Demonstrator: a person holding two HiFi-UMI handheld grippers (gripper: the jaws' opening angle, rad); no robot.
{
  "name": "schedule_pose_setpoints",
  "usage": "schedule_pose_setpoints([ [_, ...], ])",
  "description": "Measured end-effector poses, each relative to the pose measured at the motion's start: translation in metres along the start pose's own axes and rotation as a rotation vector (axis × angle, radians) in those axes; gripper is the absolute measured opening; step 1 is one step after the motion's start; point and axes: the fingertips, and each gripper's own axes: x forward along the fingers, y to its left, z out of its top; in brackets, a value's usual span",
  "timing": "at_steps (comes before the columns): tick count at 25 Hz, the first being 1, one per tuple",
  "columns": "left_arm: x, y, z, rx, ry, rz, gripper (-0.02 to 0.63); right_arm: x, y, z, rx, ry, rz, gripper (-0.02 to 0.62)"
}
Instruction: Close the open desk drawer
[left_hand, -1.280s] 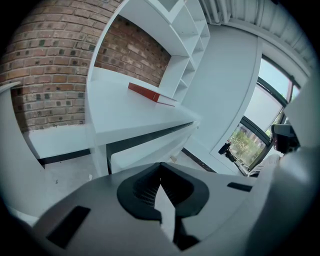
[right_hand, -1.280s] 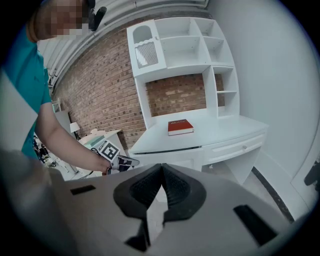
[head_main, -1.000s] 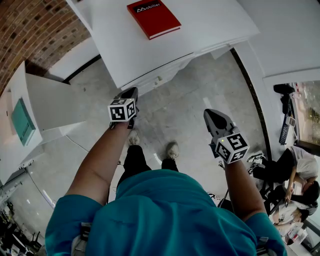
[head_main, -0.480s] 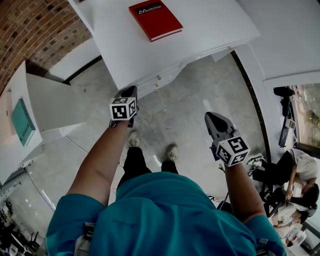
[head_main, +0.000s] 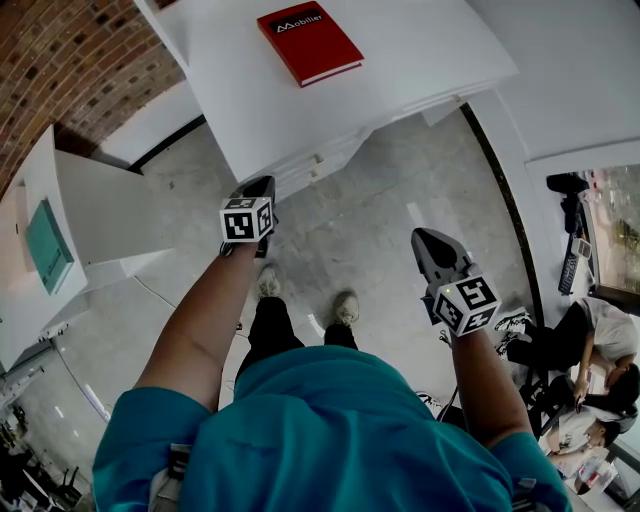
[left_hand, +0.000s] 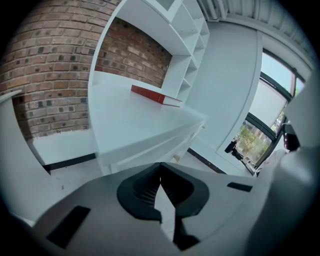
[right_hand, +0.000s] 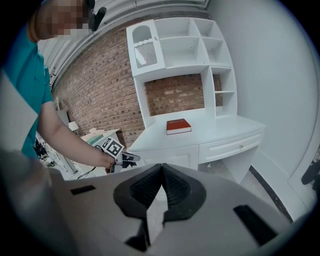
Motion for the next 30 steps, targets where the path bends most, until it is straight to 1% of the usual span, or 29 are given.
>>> schedule_pose_setpoints([
  [4,-0.011,-0.016,-0.008,0.06,0.031,-0.047,0.015,-0.003,0.005,-0.003,-0.003,0.004,0.002,0.021],
  [9,-0.033,-0.041,-0.009,0.076,0.028,-0.108,0.015,-0.007,0.008,0.009,-0.004,-0.025,-0.007,0.021],
  [12,-0.049,-0.061,-0.001,0.104,0.023,-0.155,0.015,-0.013,0.008,0.019,-0.006,-0.052,-0.015,0.021],
  [16,-0.072,-0.088,0.023,0.149,-0.014,-0.21,0.015,-0.024,0.008,0.035,-0.012,-0.087,-0.025,0.021],
  [24,-0.129,-0.143,0.086,0.17,-0.124,-0.321,0.015,-0.056,0.002,0.07,-0.014,-0.164,-0.062,0.021],
  [27,-0.149,-0.16,0.107,0.17,-0.169,-0.356,0.015,-0.067,-0.001,0.084,-0.009,-0.195,-0.075,0.021],
  [30,-0.168,-0.176,0.124,0.19,-0.204,-0.384,0.015,-0.082,-0.001,0.099,-0.016,-0.217,-0.084,0.021],
])
